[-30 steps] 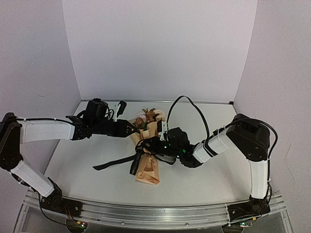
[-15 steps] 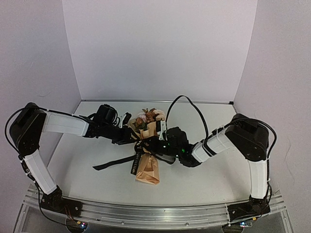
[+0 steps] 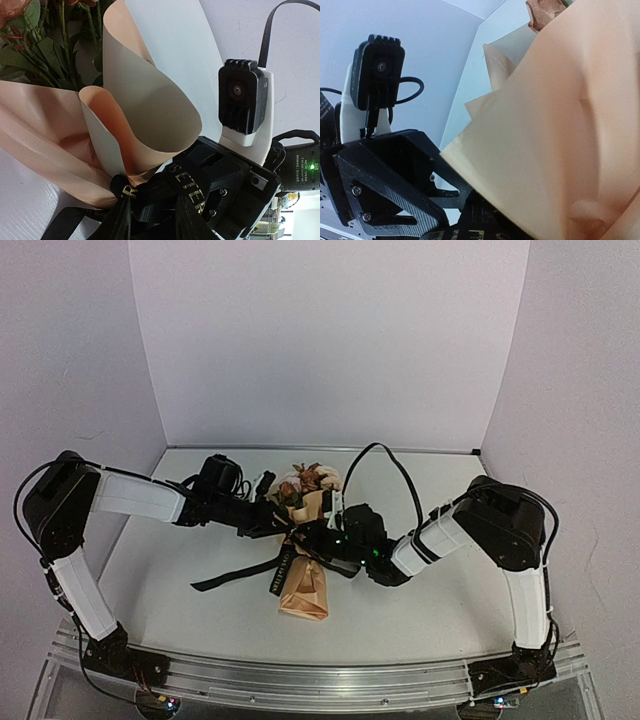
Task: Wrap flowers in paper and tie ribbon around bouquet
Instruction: Cross the half-tied ribbon over the folded bouquet.
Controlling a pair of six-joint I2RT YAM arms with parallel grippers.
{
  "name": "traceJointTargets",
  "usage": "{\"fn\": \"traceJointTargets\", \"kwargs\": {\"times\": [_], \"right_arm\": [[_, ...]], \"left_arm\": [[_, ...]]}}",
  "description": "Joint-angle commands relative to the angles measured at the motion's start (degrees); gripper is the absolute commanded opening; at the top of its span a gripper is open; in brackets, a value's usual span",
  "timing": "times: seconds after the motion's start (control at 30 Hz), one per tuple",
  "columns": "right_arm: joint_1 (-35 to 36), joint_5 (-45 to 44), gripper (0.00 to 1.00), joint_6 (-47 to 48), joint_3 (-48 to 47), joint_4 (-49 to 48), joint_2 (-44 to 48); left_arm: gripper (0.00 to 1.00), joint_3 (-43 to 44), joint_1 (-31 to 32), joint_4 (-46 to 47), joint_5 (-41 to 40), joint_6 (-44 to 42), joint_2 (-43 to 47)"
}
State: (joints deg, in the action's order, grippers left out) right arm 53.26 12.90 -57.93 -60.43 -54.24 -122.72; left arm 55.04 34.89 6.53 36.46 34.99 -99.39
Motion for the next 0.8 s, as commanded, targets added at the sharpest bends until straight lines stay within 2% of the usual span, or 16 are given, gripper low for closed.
{"fn": "traceJointTargets", "kwargs": {"times": [0.0, 0.1, 0.3, 0.53, 0.77], "right_arm": [[-0.81, 0.37, 0.00, -4.35, -0.20, -7.10, -0.50], [-0.89, 0.18, 0.00, -5.48, 0.22, -8.67, -0.51], [-1.29, 0.45, 0.00, -7.61, -0.36, -10.34, -1.71], [-1.38, 1.04, 0.00, -8.94, -1.32, -11.73, -3.22], [-1.76, 0.89, 0.00, -10.55, -0.93, -14.22, -3.54]], "left_arm": [[0.32, -0.68, 0.18, 3.01, 0.24, 1.08, -0.55], [0.30, -1.29, 0.19, 2.75, -1.70, 0.95, -0.01], [0.23, -1.80, 0.78, 3.61, 0.61, -0.42, 1.27], [0.26, -2.09, 0.80, 0.70, -5.75, -1.24, 2.78], [0.24, -3.10, 0.81, 1.88, -5.10, -1.38, 3.40]]}}
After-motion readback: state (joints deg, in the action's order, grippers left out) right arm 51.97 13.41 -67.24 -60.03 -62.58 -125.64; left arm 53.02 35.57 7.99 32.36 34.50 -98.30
